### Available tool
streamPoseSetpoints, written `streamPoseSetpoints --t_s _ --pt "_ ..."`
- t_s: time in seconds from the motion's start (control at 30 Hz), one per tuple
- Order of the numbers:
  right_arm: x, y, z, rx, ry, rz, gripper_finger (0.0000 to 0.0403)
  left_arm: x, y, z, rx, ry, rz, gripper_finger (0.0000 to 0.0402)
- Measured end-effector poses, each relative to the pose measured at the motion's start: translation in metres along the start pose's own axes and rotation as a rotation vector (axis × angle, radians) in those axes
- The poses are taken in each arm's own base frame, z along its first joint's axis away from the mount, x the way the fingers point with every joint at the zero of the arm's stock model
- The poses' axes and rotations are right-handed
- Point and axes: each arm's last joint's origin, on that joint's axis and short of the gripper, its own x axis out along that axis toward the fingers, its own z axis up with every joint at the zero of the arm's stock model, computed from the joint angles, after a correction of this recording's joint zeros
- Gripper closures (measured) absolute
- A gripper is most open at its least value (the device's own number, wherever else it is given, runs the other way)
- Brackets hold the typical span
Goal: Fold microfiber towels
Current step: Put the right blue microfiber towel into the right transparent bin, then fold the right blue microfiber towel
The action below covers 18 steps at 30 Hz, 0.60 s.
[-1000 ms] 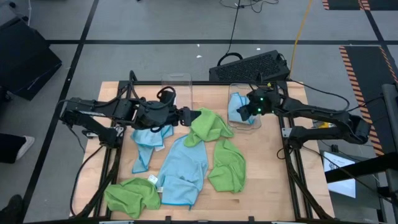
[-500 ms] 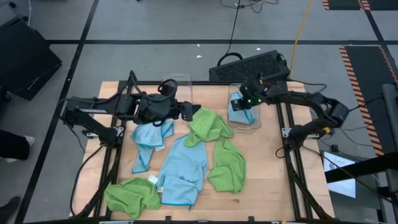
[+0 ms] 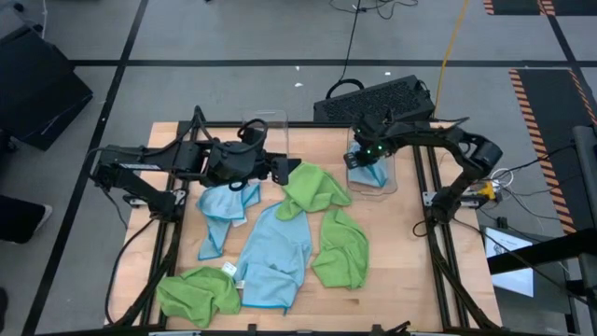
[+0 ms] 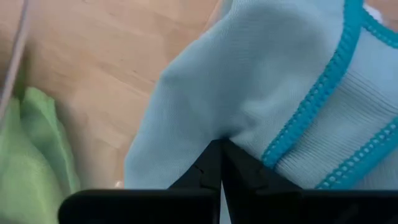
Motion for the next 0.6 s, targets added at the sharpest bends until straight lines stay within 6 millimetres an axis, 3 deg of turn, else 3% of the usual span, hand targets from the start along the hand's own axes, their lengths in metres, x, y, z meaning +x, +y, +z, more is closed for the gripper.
streamPoseSetpoints --t_s 0.3,0.47,0.6 --pt "-0.072 0.004 -0.008 -0.027 -0.249 0.073 0.0401 0.0 0.008 -0.005 0.168 0.055 0.068 0.011" --pt "-0.107 0.007 -0.024 -0.055 -0.342 0.13 0.0401 0.021 0.037 -0.033 0.282 0.228 0.225 0.011" --pt "-0.127 0.01 -0.037 -0.1 -0.389 0.196 0.0401 0.036 0.059 -0.064 0.249 0.387 0.237 0.011"
